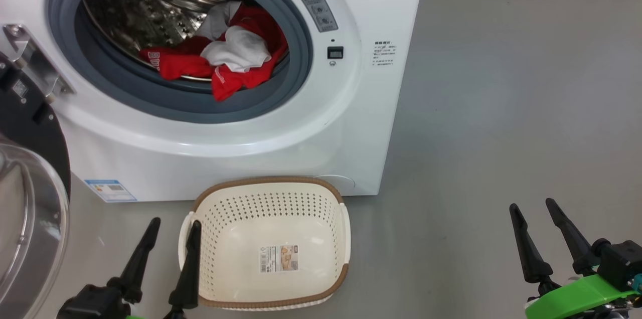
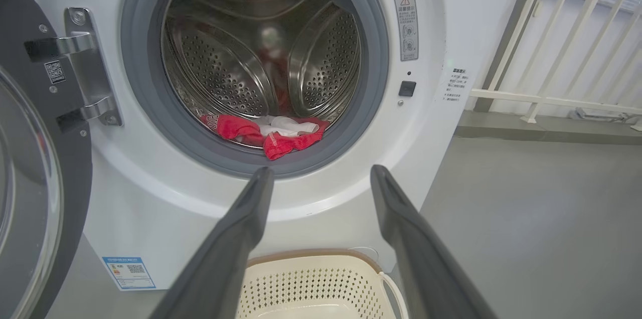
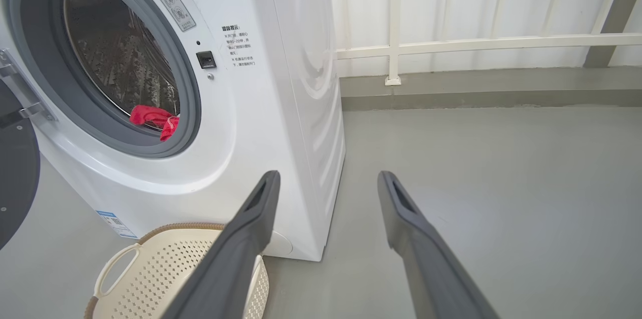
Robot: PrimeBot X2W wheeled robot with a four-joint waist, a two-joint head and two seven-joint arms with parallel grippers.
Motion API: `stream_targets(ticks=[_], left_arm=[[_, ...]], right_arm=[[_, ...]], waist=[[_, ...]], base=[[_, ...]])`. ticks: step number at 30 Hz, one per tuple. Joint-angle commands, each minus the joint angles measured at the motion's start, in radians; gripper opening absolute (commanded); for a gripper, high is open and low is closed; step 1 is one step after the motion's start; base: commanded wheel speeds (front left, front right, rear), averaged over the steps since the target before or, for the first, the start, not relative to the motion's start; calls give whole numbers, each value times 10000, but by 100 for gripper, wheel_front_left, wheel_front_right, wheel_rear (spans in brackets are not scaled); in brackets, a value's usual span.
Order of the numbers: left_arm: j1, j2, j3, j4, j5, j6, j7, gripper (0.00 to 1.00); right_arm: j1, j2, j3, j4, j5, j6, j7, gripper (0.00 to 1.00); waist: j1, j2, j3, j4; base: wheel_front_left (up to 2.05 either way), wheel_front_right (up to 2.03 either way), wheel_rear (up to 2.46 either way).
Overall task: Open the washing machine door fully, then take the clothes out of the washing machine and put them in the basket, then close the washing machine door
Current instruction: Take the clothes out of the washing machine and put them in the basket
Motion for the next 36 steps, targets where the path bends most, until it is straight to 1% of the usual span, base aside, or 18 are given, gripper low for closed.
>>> stream_targets(ticks=[1,10,21,28,30,36], left_arm=[[-243,153,328,-291,-196,-56,-51,100],[-183,177,365,-552,-123,-56,-51,100],[-254,-15,773,-198,95,-56,-51,100],[-629,-3,669,53,262,-56,-51,100],[-838,102,408,80,218,-56,-51,100],[-1843,260,344,505,289,-56,-51,100]], right_arm=[[-109,-144,222,-224,-59,63,-65,100],[-56,-169,212,-225,-51,63,-65,100],[-71,-171,254,-266,-43,63,-65,100],[-249,-121,292,-337,-73,63,-65,100],[-328,-111,298,-350,-65,63,-65,100],[-566,-70,251,-415,-66,63,-65,100]], waist=[[0,0,-1,-10],[0,0,3,14],[0,0,118,20],[0,0,560,0],[0,0,736,-9],[0,0,1366,-21]], base=[[20,-20,0],[1,-1,0],[0,0,0],[0,0,0],[0,0,0],[0,0,0]])
